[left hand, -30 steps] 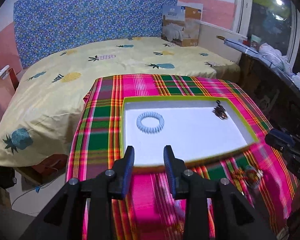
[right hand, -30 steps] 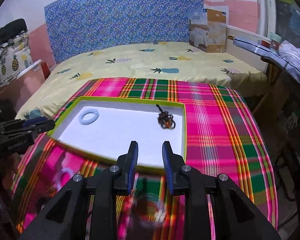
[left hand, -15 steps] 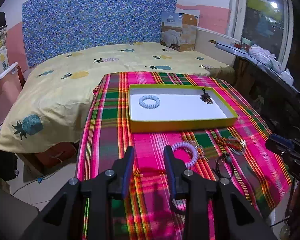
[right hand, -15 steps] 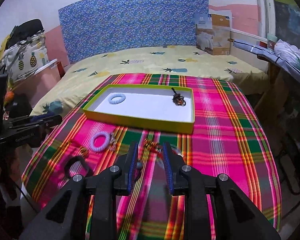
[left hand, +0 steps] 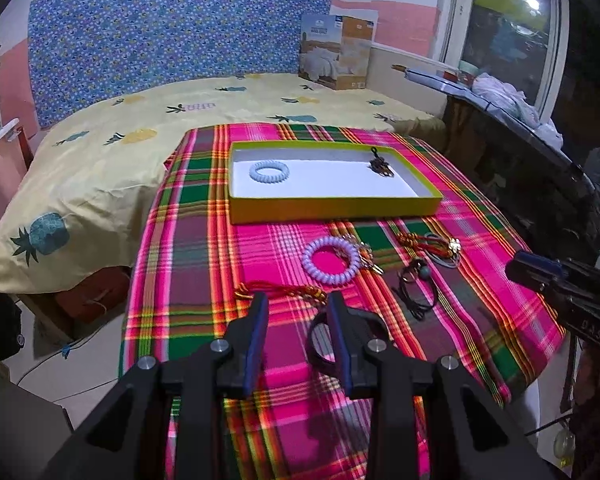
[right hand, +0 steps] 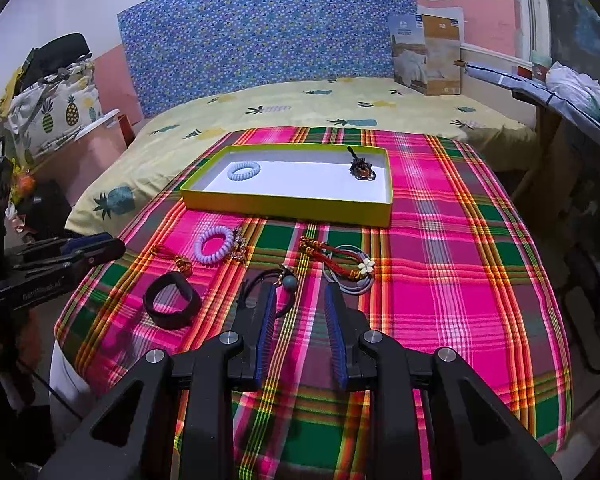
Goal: Organize jewelry
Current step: 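Move the left tool to the black watch band and grasp it, then grasp the red cord tassel with the right tool while the left tool holds the watch band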
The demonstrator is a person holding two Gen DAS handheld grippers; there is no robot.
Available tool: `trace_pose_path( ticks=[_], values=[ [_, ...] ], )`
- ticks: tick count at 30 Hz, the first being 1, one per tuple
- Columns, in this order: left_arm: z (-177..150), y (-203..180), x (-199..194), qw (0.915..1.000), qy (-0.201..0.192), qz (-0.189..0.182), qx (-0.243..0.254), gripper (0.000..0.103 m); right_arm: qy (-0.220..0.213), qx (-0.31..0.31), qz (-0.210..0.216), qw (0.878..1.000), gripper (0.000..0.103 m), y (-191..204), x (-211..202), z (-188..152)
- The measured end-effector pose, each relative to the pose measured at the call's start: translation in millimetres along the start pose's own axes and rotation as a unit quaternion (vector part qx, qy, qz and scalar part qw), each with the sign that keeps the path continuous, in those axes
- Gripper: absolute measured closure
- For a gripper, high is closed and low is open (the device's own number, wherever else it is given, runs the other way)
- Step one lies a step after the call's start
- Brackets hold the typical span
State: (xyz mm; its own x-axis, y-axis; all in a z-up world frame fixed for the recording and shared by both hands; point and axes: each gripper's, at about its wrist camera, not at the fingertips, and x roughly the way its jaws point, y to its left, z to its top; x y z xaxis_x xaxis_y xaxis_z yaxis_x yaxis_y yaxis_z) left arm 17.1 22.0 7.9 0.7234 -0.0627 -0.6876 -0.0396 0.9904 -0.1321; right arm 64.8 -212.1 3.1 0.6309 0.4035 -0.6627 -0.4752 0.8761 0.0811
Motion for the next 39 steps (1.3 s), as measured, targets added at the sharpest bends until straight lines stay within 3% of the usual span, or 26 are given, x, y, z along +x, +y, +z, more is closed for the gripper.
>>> trace_pose_path(
  ticks=[14,24,27,29,34,39],
  values=[
    [-16.6,-6.7,35.0,0.9983,0.055,-0.007,0.015,0.071,0.019,0.015,-0.013,1.0,0.078,-17.5,21.7,0.7],
    [-20.4,-8.8,47.3,0.9974,0.066,0.005,0.028,0.072,0.031,-0.004,-0.009,0.999,0.078,-26.8,51.0,10.2],
    [-20.8,-11.6,48.3,0.9972,0.066,0.003,0.035,0.079,0.035,-0.024,-0.001,0.999,0.078,-23.6,62.5,14.5],
    [-20.5,-14.3,48.7,0.997,0.066,-0.001,0.04,0.09,0.037,-0.042,0.005,0.998,0.078,-20.6,72.0,17.9],
    [-19.3,-15.2,48.2,0.9969,0.062,-0.001,0.047,0.097,0.045,-0.068,0.012,0.997,0.078,-19.1,90.0,23.7],
    [-16.8,-10.6,48.2,0.9972,0.062,-0.007,0.042,0.097,0.056,-0.076,0.019,0.995,0.077,-26.4,105.0,29.8]
  ],
)
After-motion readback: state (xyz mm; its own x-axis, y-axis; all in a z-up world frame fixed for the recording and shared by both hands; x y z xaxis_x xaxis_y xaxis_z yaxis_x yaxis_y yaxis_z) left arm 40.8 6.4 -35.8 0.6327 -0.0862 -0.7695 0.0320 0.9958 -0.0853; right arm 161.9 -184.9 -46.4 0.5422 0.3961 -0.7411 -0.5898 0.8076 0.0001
